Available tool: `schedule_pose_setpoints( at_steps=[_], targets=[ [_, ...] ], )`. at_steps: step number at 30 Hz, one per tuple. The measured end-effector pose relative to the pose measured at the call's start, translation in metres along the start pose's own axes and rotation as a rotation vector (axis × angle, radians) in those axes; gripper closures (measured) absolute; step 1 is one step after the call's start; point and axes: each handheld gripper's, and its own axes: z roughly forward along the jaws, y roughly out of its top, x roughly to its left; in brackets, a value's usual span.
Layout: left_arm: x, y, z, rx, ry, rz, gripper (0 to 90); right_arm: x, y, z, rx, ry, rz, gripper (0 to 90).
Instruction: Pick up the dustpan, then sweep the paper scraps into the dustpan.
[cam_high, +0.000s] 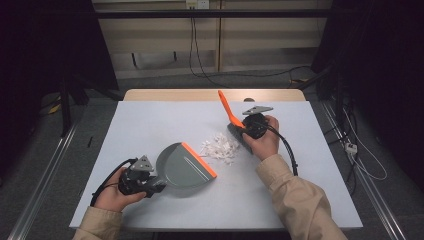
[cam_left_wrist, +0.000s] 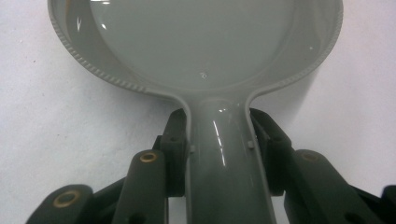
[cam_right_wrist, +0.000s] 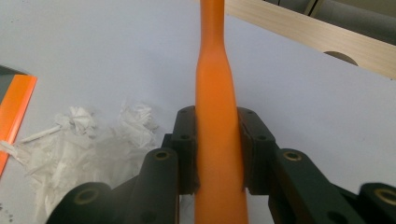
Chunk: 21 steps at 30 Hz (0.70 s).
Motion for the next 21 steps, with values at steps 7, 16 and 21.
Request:
schedule_pose_setpoints(
  at_steps=[7,16,21],
  targets=[
    [0.000,0.000,0.001,0.006,0.005,0.008,62.5,0.004,0.001,0.002,-0.001,0.004,-0.015,71.7],
    [0.000,0.001,0.003,0.010,0.000,-0.001,62.5,0.012,0.002,0.003,0.004,0.001,-0.049,71.7],
    [-0.001,0.001,0.004,0.012,0.001,-0.005,62.5,0.014,0.001,0.002,0.003,0.004,-0.052,71.6]
  ],
)
